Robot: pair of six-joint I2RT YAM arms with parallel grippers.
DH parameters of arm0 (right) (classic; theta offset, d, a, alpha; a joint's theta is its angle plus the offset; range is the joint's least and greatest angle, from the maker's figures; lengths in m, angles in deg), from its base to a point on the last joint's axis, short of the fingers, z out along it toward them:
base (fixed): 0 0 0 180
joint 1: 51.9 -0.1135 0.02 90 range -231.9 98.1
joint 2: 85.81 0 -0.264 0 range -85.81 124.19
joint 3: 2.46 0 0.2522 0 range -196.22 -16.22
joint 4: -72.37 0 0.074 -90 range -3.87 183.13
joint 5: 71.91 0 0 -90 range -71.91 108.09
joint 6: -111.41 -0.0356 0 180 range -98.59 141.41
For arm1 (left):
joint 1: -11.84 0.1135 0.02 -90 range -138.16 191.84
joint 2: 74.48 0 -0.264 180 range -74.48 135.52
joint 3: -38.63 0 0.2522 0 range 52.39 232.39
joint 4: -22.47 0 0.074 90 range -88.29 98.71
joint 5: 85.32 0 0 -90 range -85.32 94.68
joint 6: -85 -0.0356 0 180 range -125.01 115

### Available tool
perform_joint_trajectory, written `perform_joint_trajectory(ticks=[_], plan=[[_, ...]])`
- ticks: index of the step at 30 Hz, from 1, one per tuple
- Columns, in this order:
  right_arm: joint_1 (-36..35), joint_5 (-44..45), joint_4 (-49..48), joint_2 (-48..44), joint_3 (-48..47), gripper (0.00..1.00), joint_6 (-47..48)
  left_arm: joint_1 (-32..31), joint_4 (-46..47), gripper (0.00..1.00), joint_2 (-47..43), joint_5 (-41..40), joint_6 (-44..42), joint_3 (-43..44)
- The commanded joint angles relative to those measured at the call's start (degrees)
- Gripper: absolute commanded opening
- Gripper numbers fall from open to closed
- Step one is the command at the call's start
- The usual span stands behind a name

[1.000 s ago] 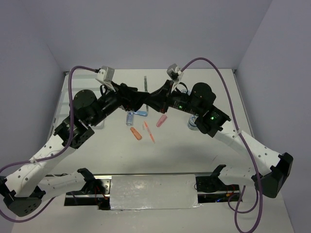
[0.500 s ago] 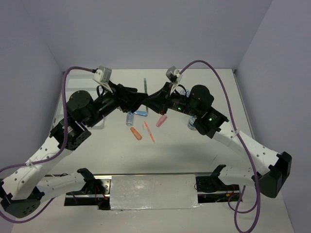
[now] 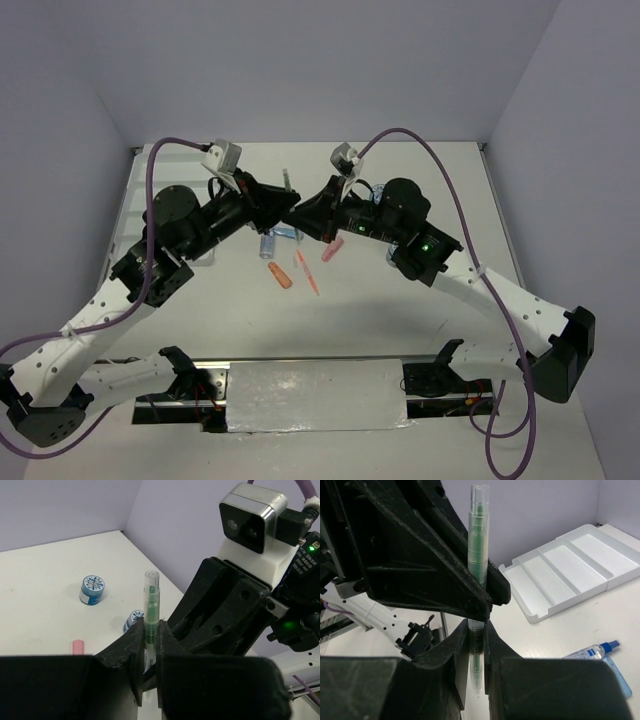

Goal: Sort the stationery into containers
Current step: Place the pen in the storage box.

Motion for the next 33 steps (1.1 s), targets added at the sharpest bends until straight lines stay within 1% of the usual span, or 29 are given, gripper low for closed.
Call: perform_joint_trajectory(ticks=[1,2,3,4,5,6,7,8,9,10,11,12,13,15,16,17,19,22,25,27,29,33], plan=[[-1.0,-1.6,-2.8,0.4,-0.3,0.00,0.0,1.0,3.0,0.13,1.0,0.1,-1.7,-0.2],[-1.0,-1.3,-2.8,0.6,-0.3,0.09,0.1,1.1,2.6,0.00,1.3,-0.3,-1.6,-0.5],[-0.9,-0.9,-2.5,0.7,-0.6,0.23,0.2,1.3,2.5,0.00,1.3,-0.6,-1.4,-0.8],[-1.0,0.1,-1.7,0.7,-0.5,0.40,0.7,1.5,2.3,0.00,1.2,-1.5,-1.2,-1.3],[-0.7,1.3,-1.2,0.5,-0.4,0.77,0.8,1.7,1.8,0.00,1.3,-2.7,-0.4,-1.7],[-0.5,3.0,-0.8,0.2,0.3,0.96,0.8,3.0,0.5,0.00,1.4,-6.9,0.3,-1.5],[0.0,3.7,-0.2,0.1,1.0,1.00,0.7,4.0,-1.2,0.00,1.8,-9.5,1.2,-1.3],[0.6,4.5,-0.2,-0.9,1.8,1.00,0.2,5.5,-6.2,0.00,3.1,-12.7,4.5,-0.1],[0.9,6.6,-0.4,-1.5,4.0,1.00,-0.4,9.9,-9.5,0.00,4.1,-18.2,6.6,0.6],[1.2,7.8,-0.4,-2.8,5.2,1.00,-0.7,12.7,-12.8,0.00,5.3,-19.7,11.3,1.2],[1.7,9.1,-0.2,-3.4,6.9,1.00,-0.9,20.1,-17.8,0.00,7.6,-19.5,13.2,1.1],[2.0,10.1,0.5,-3.9,7.6,1.00,-1.3,24.2,-18.9,0.00,8.7,-18.5,15.2,0.4],[2.2,12.0,0.9,-5.0,8.4,1.00,-1.4,31.6,-20.3,0.00,10.7,-16.3,18.7,-1.9],[2.7,13.1,1.0,-6.7,10.7,1.00,-1.5,38.0,-19.6,0.00,12.6,-14.4,21.4,-4.9],[2.7,13.1,0.9,-7.2,11.6,1.00,-1.4,40.5,-19.6,0.00,13.7,-14.3,24.1,-6.2],[2.7,12.9,0.7,-7.8,13.1,1.00,-1.4,45.2,-19.2,0.00,15.9,-14.9,25.2,-7.9],[2.8,11.8,0.3,-8.8,14.2,1.00,-1.3,48.0,-19.6,0.00,18.5,-18.8,28.3,-9.0],[2.8,10.9,0.6,-9.2,15.7,1.00,-1.1,52.9,-17.0,0.00,20.4,-22.1,30.7,-9.6],[2.8,10.4,0.6,-9.2,16.5,1.00,-0.7,56.0,-16.7,0.00,22.3,-21.8,33.3,-9.8],[2.9,10.4,0.6,-9.0,16.8,1.00,-0.6,56.9,-17.6,0.00,22.6,-23.2,35.2,-10.4],[2.8,10.1,0.2,-8.7,16.9,1.00,-0.6,58.3,-16.3,0.00,22.5,-24.1,36.6,-12.4],[2.8,9.4,-0.3,-7.8,16.5,1.00,-0.8,61.3,-14.1,0.03,24.0,-21.7,38.1,-15.5]])
